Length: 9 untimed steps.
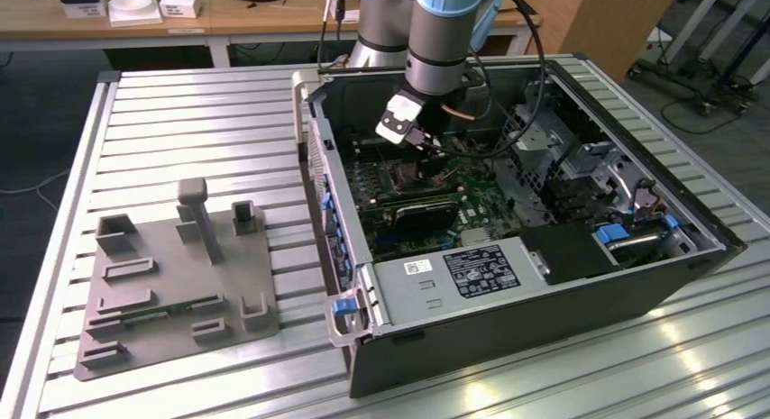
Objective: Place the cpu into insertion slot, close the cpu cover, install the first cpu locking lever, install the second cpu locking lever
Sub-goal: 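Place the cpu into insertion slot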
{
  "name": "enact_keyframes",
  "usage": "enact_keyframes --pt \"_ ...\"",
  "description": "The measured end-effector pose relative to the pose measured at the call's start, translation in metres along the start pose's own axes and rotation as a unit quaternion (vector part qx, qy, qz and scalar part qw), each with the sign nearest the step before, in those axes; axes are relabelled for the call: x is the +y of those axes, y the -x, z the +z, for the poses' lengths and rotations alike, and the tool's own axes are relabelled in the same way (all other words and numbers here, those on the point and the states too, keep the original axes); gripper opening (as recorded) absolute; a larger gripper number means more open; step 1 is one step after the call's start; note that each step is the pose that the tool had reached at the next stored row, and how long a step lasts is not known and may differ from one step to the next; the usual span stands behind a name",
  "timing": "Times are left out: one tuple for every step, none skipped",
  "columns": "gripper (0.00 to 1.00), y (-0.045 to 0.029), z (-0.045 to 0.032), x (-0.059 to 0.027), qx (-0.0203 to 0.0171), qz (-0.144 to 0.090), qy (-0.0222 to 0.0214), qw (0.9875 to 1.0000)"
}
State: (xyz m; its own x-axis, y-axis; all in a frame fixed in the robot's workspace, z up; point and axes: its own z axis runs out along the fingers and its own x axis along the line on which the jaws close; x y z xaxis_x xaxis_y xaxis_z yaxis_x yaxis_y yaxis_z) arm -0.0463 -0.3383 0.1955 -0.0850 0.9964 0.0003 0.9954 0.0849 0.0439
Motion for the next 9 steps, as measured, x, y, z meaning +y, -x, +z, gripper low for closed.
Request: enact_keyframes --pt "0.53 0.0 0.0 0.0 0.0 0.0 0.0 1.0" --pt "0.53 0.0 0.0 0.0 0.0 0.0 0.0 1.0" --pt "0.53 0.0 0.0 0.0 0.0 0.0 0.0 1.0" --pt "0.53 0.0 0.0 0.0 0.0 0.0 0.0 1.0" --pt "0.53 0.0 -0.0002 0.0 0.0 0.0 0.0 1.0" --pt "0.53 0.0 -0.0006 0.0 0.0001 0.0 0.0 1.0" --pt "0.53 0.0 -0.0012 0.0 0.0 0.0 -0.0001 1.0" --pt "0.53 0.0 -0.0018 0.0001 -0.0001 0.0 -0.0001 1.0" --pt "0.53 0.0 -0.0024 0.0001 0.0 0.0 0.0 1.0"
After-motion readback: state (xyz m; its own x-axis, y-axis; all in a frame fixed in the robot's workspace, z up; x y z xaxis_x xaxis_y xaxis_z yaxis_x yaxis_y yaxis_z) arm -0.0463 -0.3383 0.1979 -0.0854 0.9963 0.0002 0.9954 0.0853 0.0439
